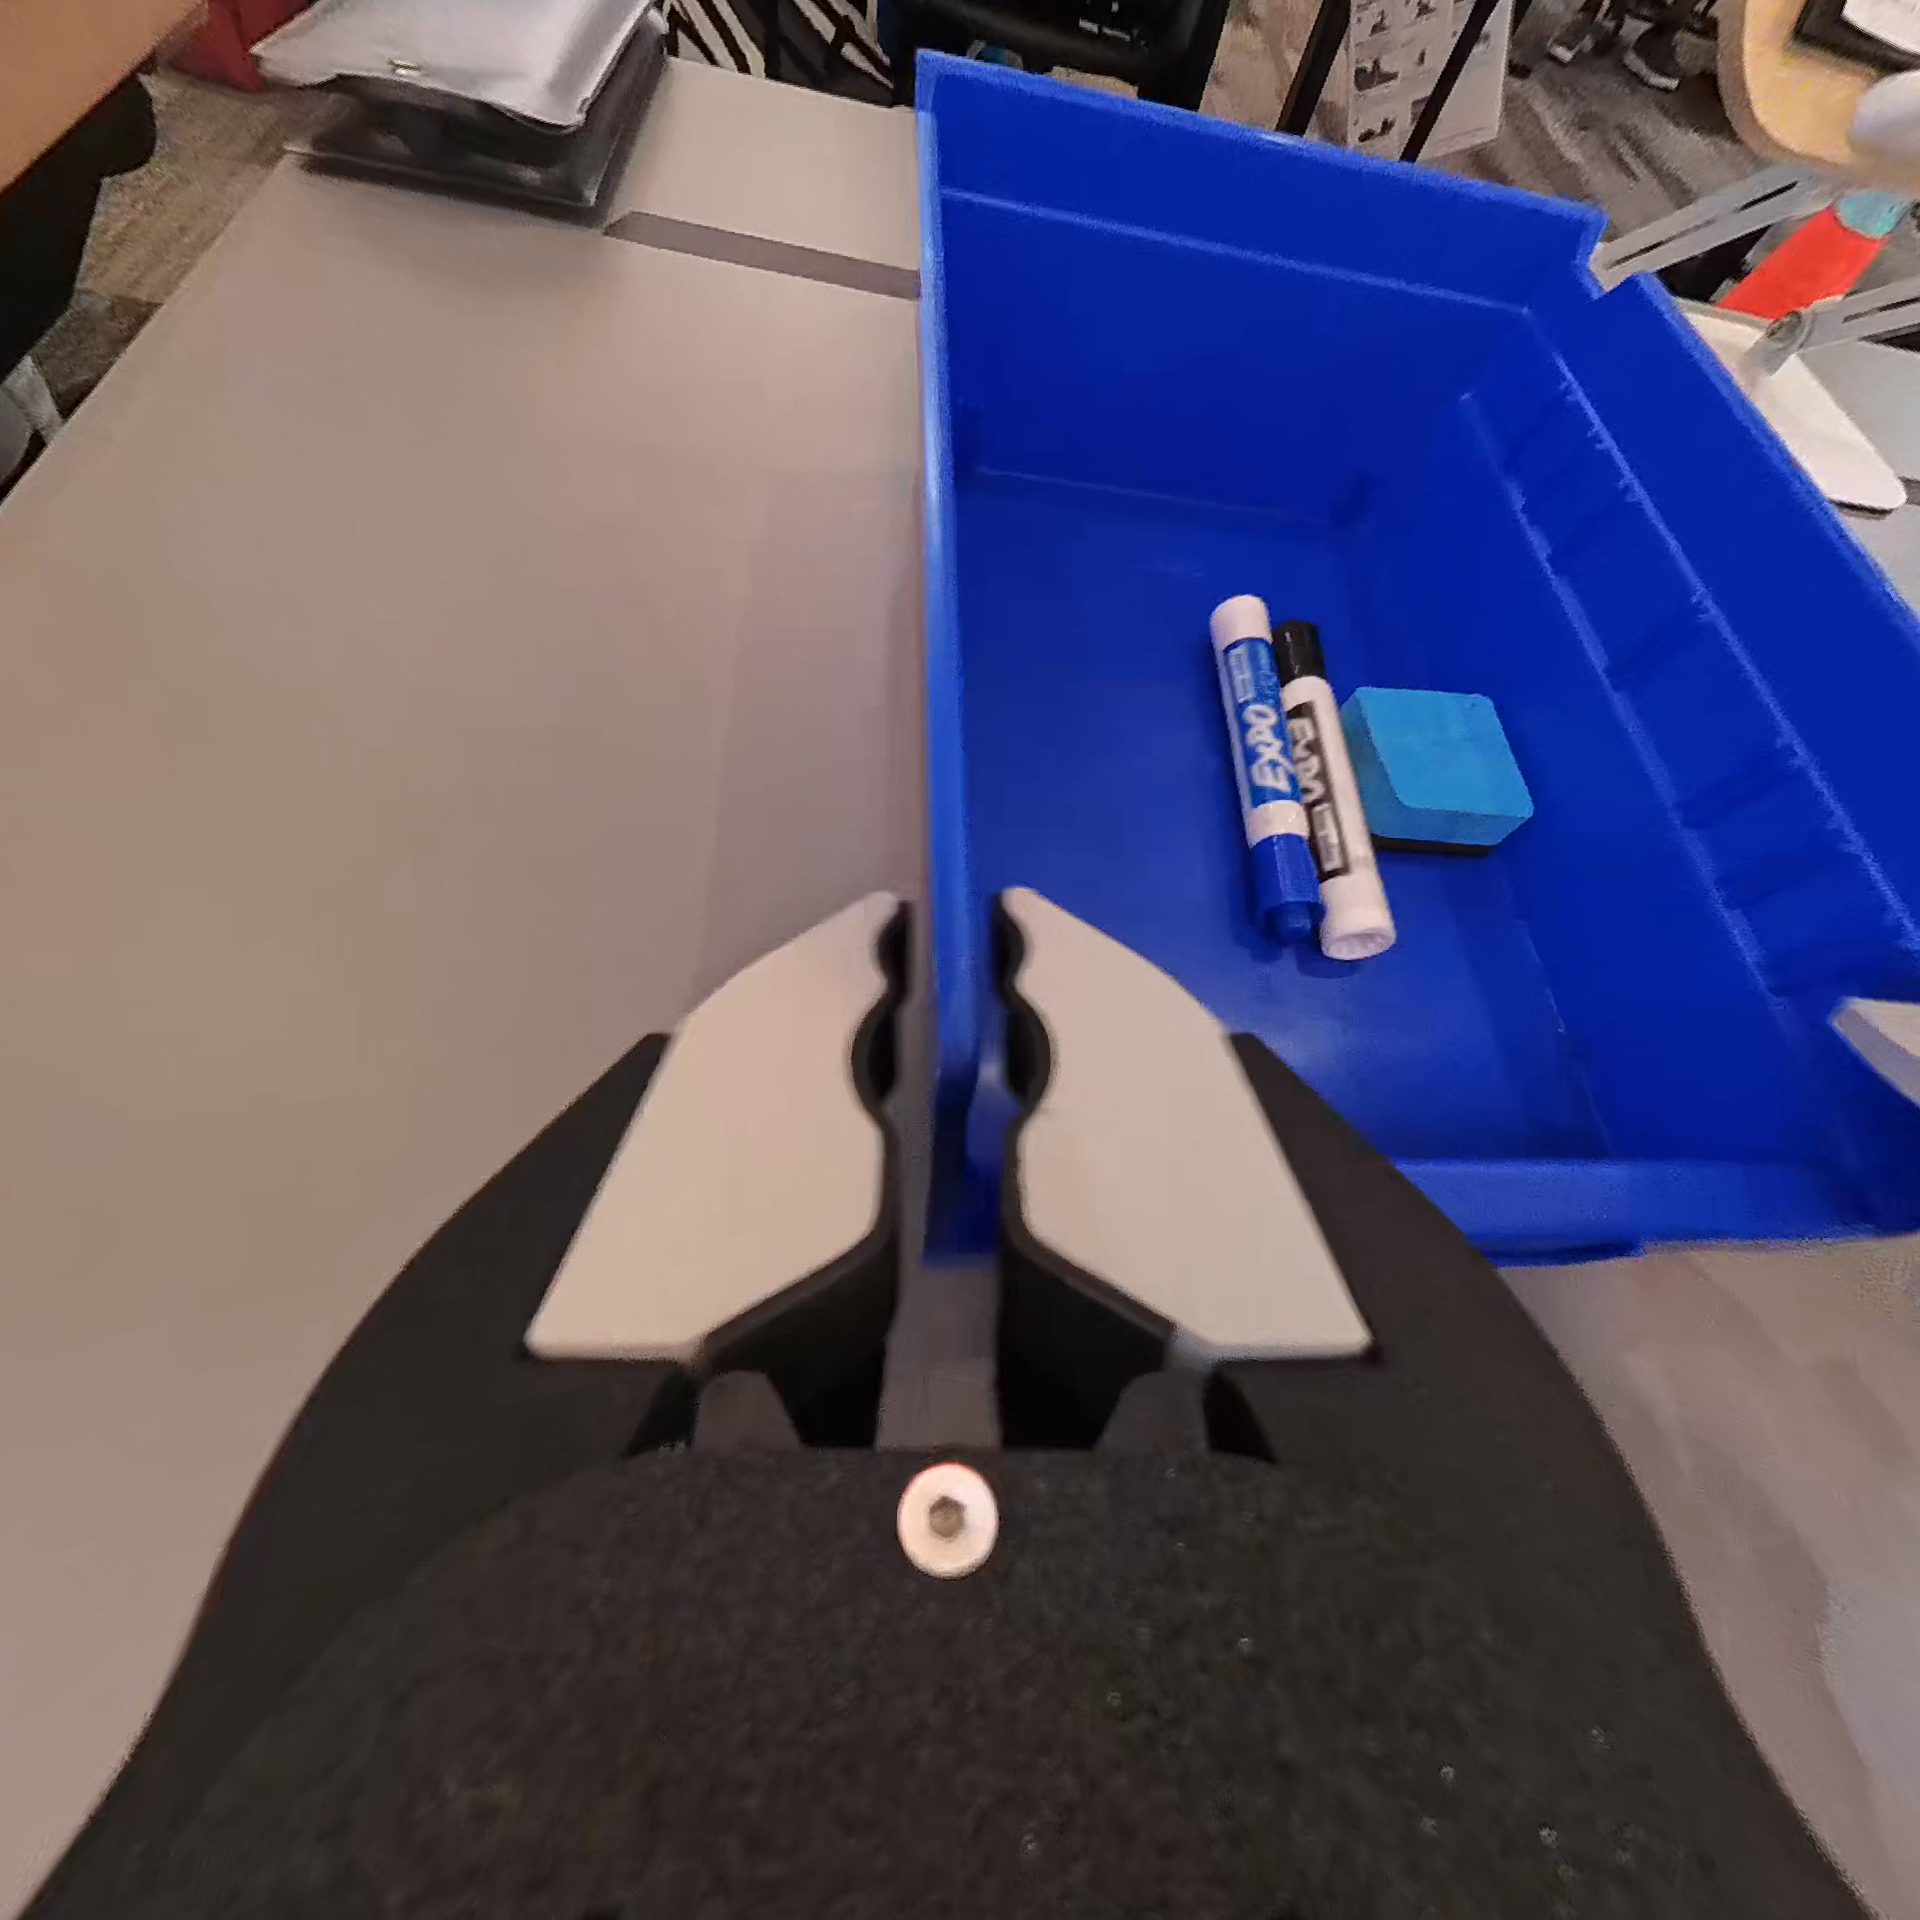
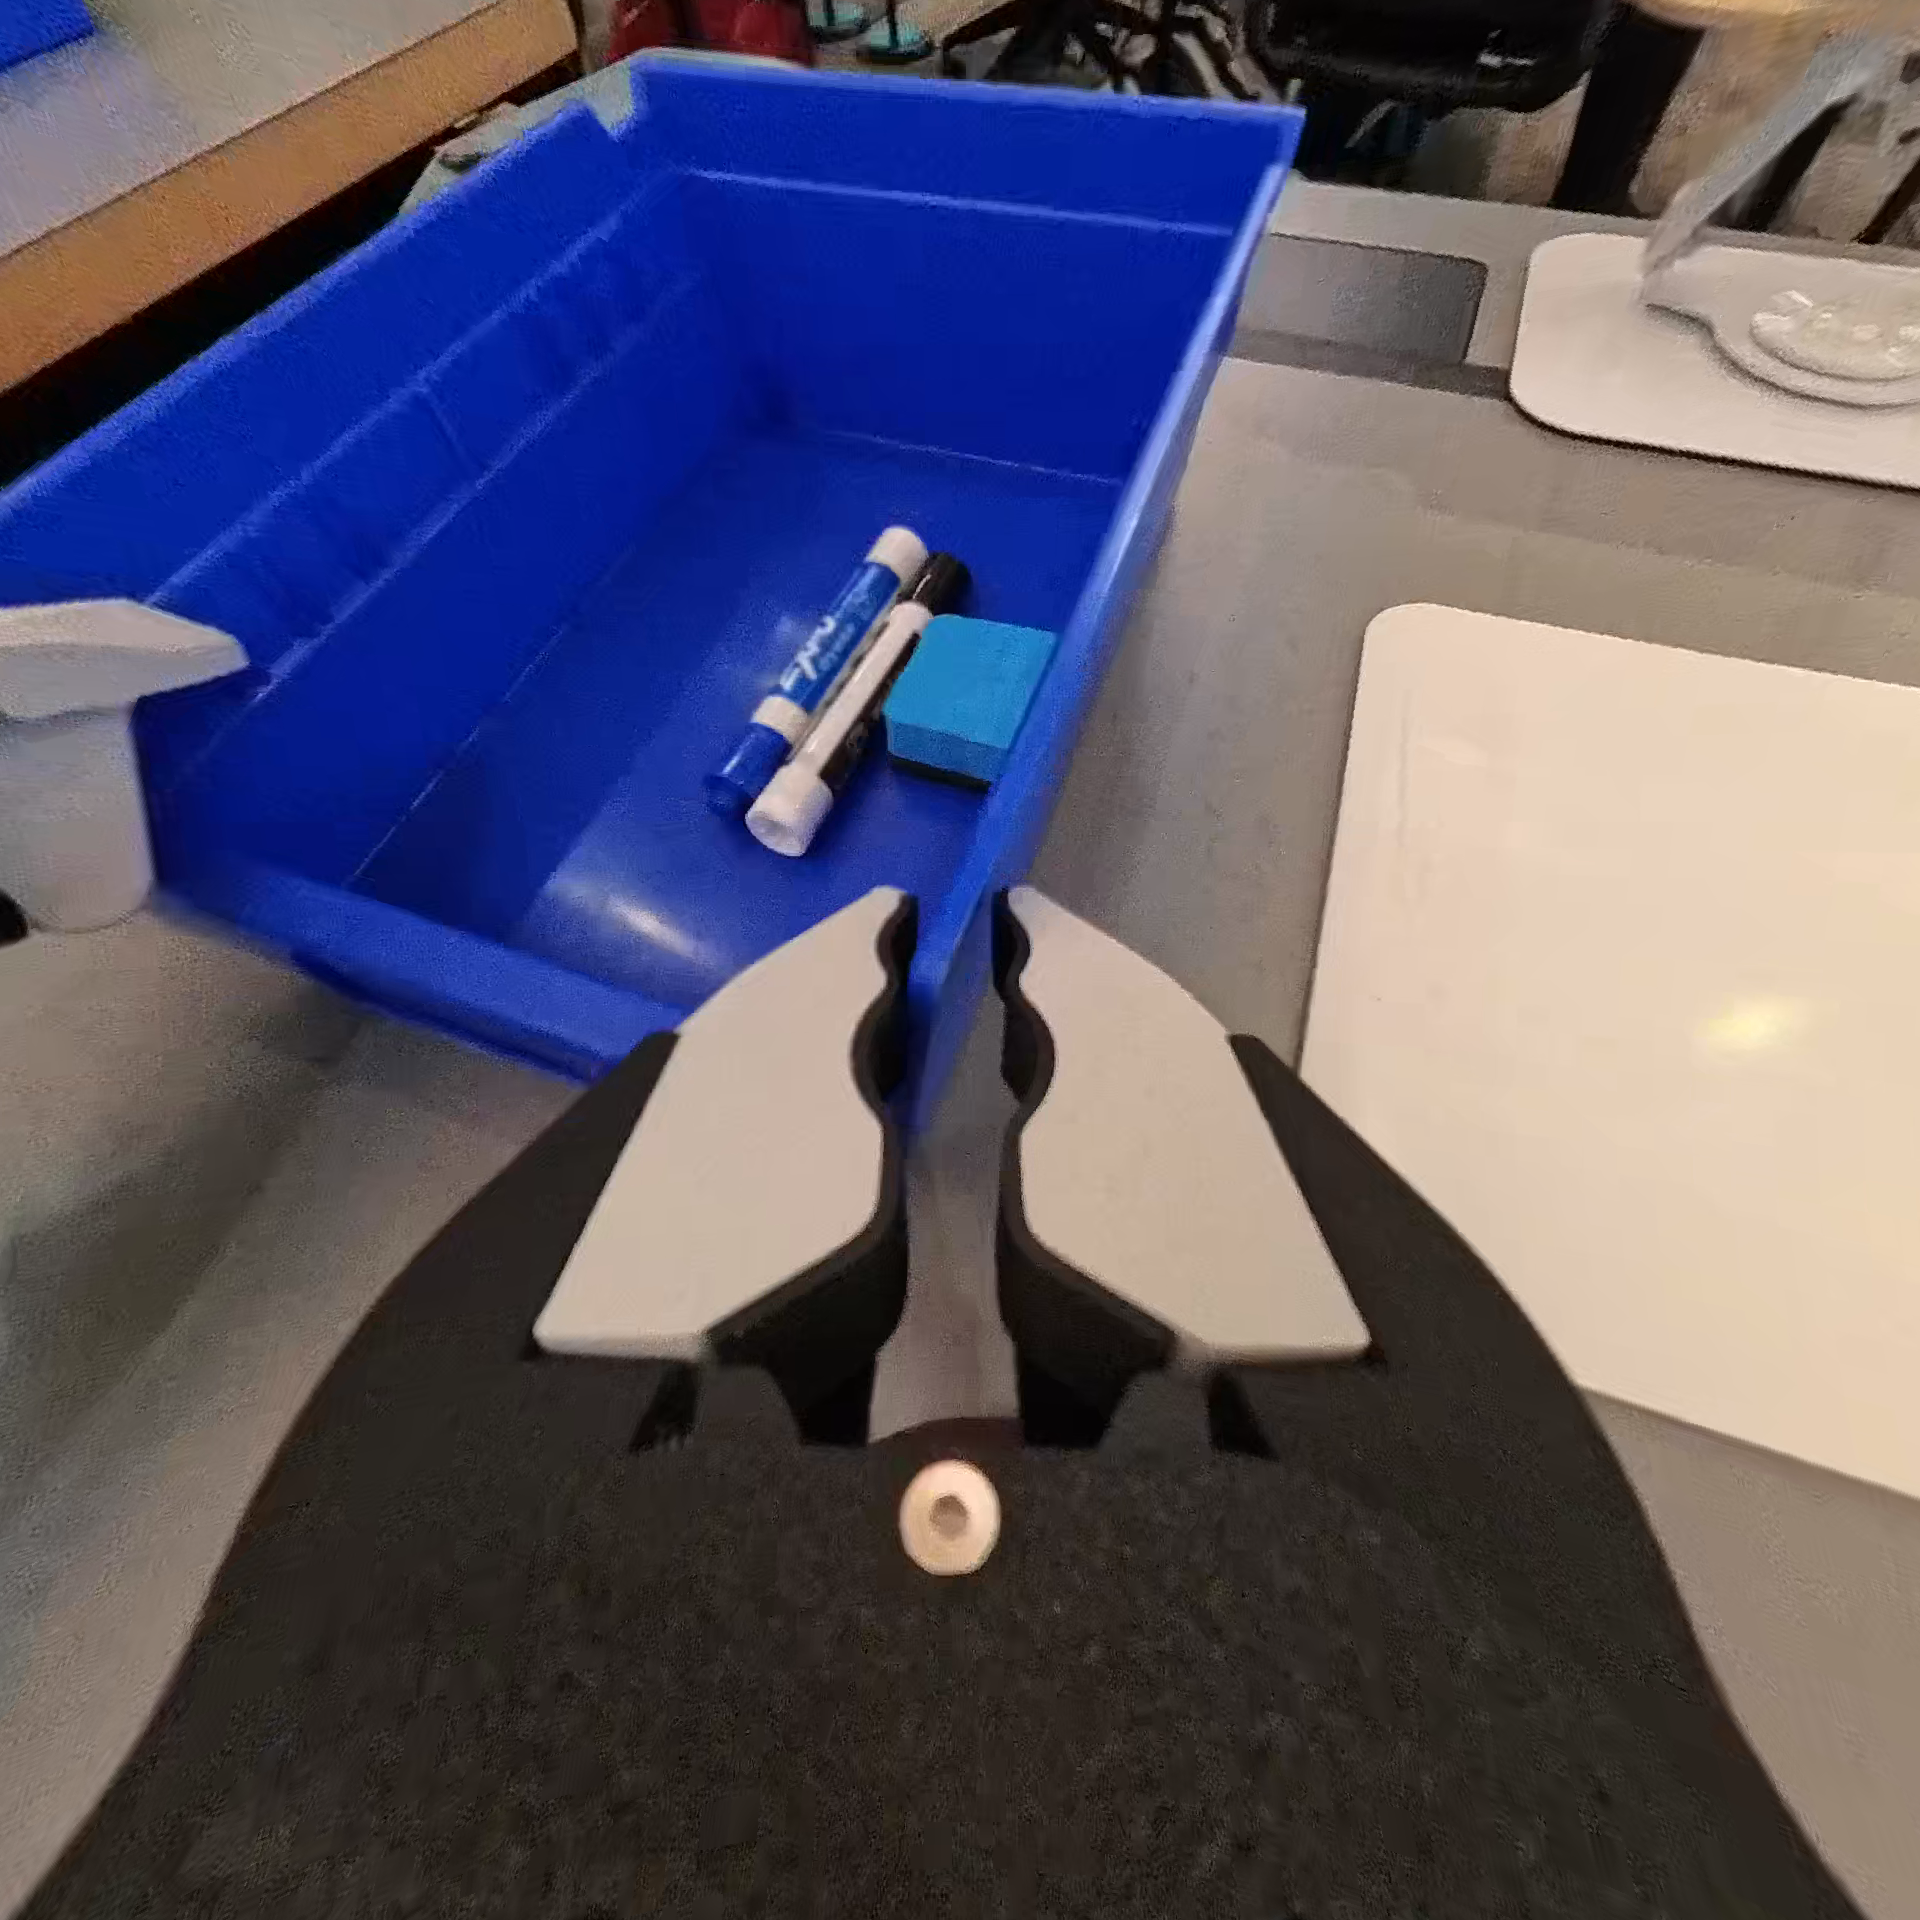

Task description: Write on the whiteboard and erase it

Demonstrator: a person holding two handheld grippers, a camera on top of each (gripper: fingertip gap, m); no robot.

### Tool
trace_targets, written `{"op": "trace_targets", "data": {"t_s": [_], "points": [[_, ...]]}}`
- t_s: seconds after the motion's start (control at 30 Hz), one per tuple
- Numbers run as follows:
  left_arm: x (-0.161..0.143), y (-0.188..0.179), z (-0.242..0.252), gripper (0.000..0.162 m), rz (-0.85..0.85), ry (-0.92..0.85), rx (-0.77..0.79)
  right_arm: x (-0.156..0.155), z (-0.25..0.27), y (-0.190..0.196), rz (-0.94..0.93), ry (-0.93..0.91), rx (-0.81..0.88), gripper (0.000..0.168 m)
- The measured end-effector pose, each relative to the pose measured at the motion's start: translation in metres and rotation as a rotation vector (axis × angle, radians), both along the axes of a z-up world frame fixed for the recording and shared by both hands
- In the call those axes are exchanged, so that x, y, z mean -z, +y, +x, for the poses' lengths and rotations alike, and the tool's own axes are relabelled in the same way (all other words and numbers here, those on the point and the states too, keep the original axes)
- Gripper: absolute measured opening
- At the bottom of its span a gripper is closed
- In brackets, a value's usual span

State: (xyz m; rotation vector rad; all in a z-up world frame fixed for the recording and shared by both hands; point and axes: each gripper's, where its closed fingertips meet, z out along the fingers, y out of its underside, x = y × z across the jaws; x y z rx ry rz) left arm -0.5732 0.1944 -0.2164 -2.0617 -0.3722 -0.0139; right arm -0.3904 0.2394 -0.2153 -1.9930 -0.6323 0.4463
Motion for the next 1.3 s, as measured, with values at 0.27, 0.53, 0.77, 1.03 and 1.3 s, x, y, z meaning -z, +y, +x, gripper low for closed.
{"op": "trace_targets", "data": {"t_s": [0.27,0.53,0.77,1.03,1.3], "points": [[-0.122,-0.029,0.024,0.057,0.306,-0.022,-0.019,-0.087,0.105,-0.053,0.191,0.105,-0.464,0.056],[-0.098,-0.020,0.191,0.053,0.232,0.013,0.190,-0.079,0.299,0.005,0.187,0.069,-0.345,0.059],[-0.008,-0.012,0.288,0.053,0.103,0.094,0.371,-0.013,0.394,0.029,-0.014,0.224,-0.136,0.076],[0.008,-0.014,0.300,0.053,0.070,0.062,0.473,-0.006,0.400,0.020,0.132,0.109,-0.162,0.071],[0.009,-0.014,0.289,0.055,0.075,-0.069,0.451,0.001,0.392,0.017,0.119,0.080,-0.182,0.072]]}}
